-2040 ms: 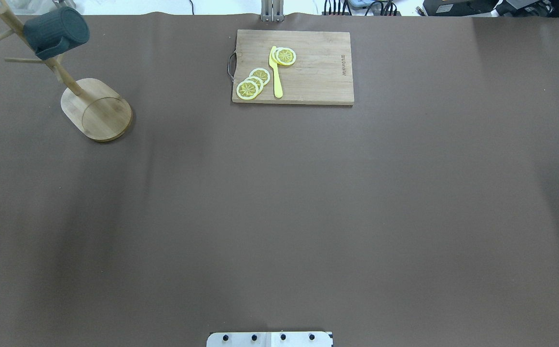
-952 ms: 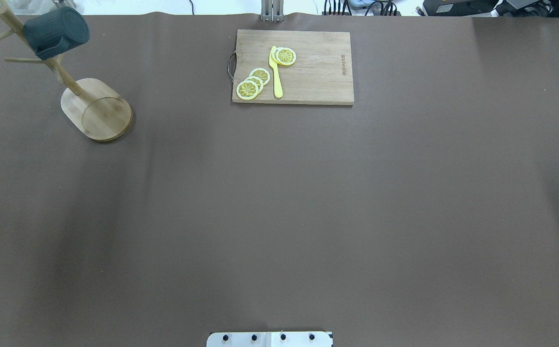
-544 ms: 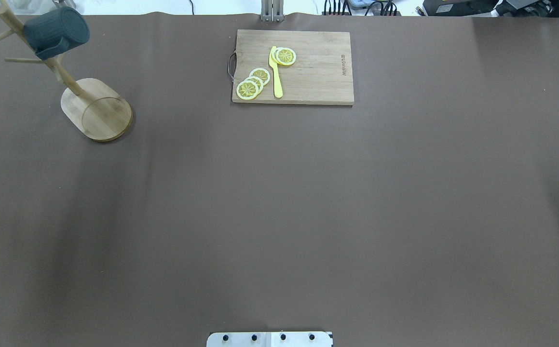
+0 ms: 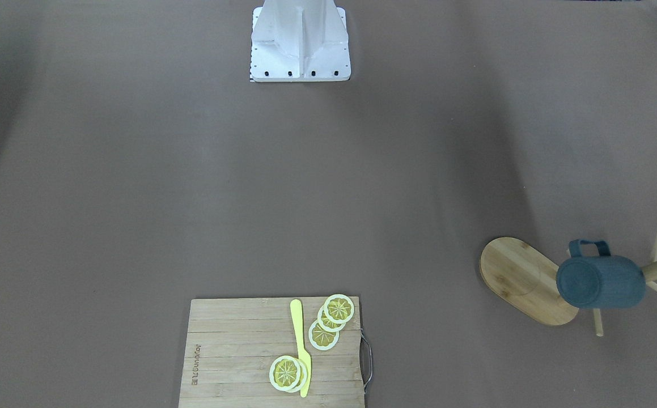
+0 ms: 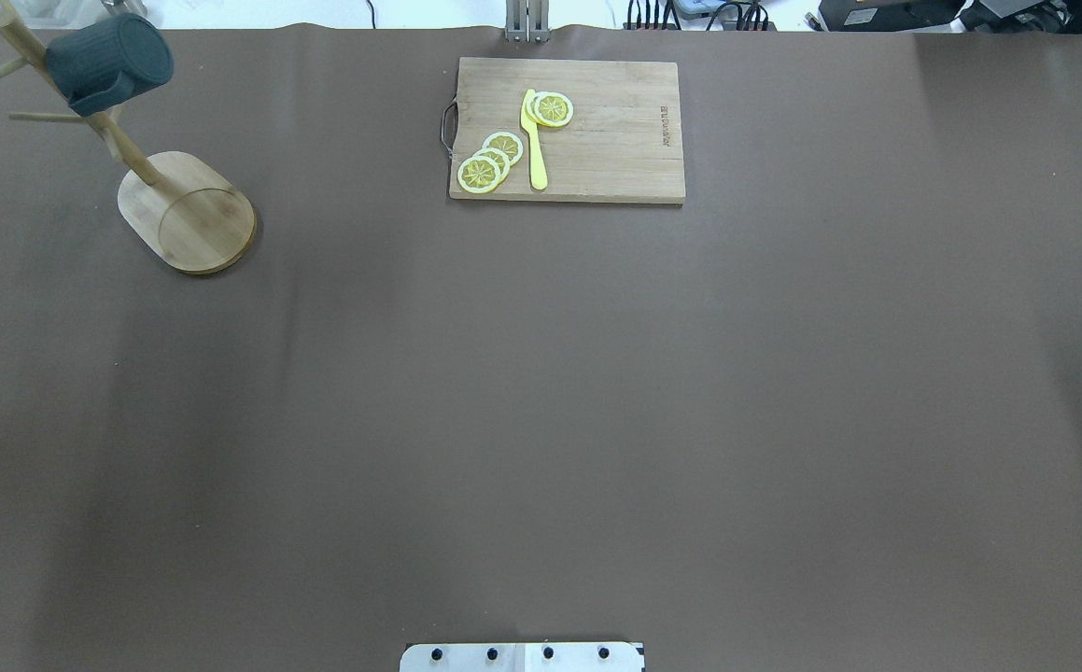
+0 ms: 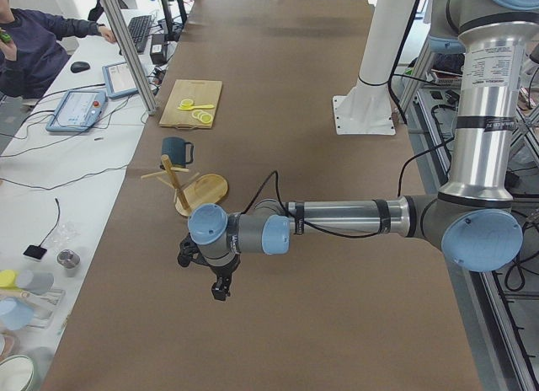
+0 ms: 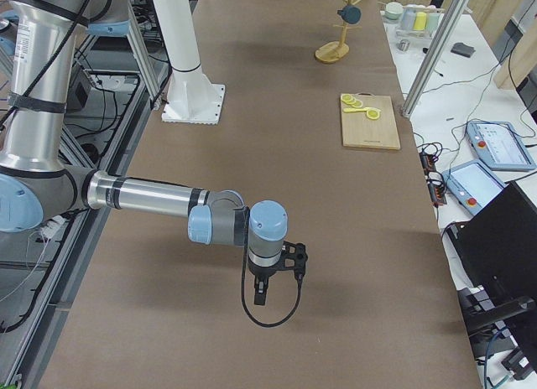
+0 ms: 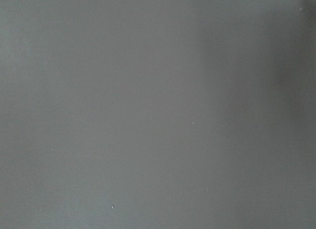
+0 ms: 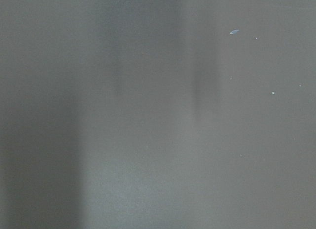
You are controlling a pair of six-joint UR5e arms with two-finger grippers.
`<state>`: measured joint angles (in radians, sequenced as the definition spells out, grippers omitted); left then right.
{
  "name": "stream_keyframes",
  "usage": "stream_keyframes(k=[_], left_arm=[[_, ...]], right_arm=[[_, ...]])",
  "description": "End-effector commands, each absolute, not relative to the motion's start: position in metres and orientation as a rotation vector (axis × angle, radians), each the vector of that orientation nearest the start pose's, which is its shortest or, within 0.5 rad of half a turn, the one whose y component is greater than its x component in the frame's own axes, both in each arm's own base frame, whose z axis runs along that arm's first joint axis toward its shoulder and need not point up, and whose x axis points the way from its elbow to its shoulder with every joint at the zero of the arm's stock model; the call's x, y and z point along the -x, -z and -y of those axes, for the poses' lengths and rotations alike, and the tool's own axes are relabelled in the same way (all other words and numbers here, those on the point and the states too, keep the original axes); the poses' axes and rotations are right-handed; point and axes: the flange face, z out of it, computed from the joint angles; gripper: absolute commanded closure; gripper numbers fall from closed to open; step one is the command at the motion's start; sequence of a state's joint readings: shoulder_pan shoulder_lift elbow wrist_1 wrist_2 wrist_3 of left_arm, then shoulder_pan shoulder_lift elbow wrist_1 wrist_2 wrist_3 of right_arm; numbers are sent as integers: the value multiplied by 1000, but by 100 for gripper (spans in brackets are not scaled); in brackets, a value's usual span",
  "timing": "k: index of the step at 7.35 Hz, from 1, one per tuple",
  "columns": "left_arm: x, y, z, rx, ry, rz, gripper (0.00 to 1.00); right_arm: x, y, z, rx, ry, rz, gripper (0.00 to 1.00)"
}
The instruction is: Hang cup on storage rack
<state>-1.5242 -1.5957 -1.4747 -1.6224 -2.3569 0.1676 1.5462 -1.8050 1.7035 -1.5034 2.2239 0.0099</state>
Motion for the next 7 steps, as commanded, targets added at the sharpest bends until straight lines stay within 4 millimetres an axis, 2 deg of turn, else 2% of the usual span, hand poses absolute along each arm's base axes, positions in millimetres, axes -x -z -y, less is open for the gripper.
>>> stream_keyframes(k=[1,4,7], left_arm=[[36,-694,499,-14,-199,-787,1],[35,-675,510,-50,-212,-793,1],[34,-678,507,-44,-211,-793,1]], right_arm=[[-63,-694,392,35,7,653,0],[-63,-694,392,34,14,653,0],[-63,-697,390,39,13,650,0]])
